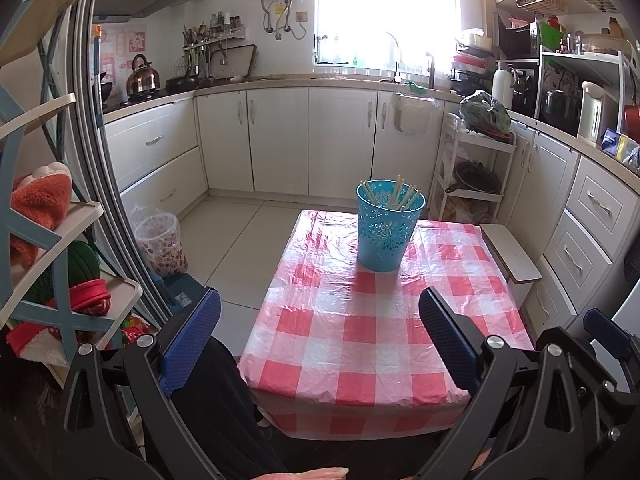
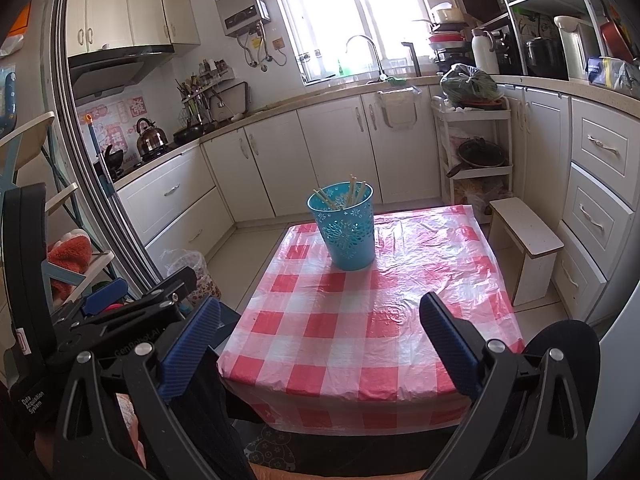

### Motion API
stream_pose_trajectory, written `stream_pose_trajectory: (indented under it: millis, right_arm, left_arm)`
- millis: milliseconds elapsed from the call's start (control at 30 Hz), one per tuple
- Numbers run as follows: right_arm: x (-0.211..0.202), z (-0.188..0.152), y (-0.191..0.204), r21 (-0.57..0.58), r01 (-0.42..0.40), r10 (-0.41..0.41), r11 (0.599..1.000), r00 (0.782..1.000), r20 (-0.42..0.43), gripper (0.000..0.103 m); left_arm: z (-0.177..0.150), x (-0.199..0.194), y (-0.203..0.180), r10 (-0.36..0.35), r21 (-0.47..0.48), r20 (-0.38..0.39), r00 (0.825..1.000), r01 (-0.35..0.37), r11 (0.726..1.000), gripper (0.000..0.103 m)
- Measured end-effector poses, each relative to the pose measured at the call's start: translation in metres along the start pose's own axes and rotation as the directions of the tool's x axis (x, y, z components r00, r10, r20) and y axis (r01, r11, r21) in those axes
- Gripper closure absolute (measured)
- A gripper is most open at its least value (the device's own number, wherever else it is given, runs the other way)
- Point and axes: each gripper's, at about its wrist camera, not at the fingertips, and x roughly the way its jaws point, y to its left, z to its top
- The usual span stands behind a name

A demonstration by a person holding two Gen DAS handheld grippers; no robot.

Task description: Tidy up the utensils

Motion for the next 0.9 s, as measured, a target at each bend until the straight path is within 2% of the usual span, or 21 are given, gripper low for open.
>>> stream_pose_trajectory:
  millis: [900]
  right_arm:
    - [-0.012, 0.004, 0.006, -0.010, -0.006, 0.006, 1.000, 0.999, 0.040, 0.007]
  left_arm:
    - [0.001, -0.028, 0.002, 0.014, -0.003, 0.062, 0.998, -0.013, 1.000, 0.008]
